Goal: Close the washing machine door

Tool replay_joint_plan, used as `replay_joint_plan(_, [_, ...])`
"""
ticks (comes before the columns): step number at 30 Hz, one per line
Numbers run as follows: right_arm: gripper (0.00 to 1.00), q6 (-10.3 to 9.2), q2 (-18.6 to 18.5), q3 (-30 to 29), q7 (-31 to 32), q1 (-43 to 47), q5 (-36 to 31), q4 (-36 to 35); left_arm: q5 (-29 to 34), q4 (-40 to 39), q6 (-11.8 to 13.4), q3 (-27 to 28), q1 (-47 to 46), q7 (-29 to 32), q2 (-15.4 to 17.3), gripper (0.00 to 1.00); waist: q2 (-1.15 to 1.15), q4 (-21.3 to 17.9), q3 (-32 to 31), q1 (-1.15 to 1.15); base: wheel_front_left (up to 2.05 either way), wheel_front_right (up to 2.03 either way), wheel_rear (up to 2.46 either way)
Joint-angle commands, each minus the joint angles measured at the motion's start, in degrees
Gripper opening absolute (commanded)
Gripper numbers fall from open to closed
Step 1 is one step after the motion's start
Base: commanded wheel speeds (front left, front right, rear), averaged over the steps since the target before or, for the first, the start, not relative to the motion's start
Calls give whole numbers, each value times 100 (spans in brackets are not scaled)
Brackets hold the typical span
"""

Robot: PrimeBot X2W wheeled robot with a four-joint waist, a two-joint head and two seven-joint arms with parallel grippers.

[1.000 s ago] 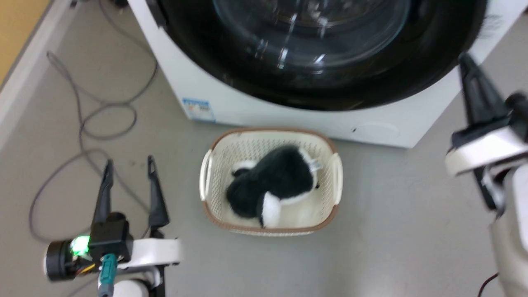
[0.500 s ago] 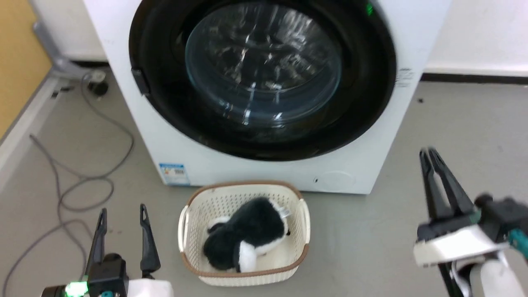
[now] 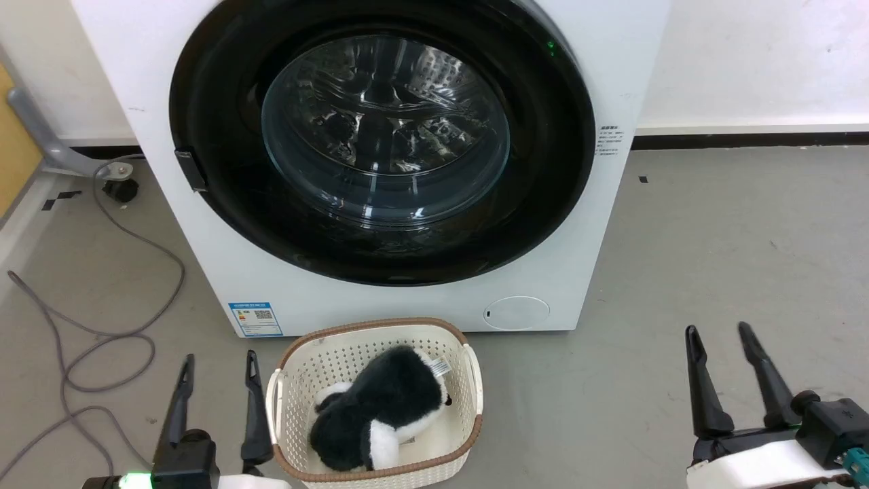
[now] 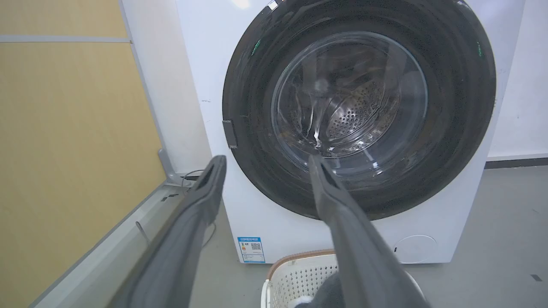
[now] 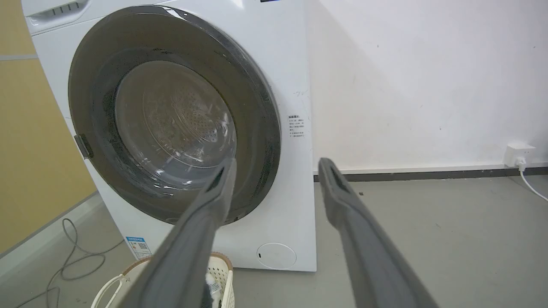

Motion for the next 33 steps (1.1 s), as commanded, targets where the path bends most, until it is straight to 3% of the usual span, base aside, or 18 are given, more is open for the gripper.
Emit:
replay_joint_plan(1, [0, 1, 1, 25, 6, -1, -4, 3, -9, -2, -13, 2, 0, 10, -1, 0, 0, -12, 1, 1, 0, 0, 0])
replay_joint_plan(33, [0, 0, 9, 89, 349, -19, -215, -92, 32, 52, -301, 96, -143, 351, -105, 0, 0, 54, 28, 1, 0, 0, 0])
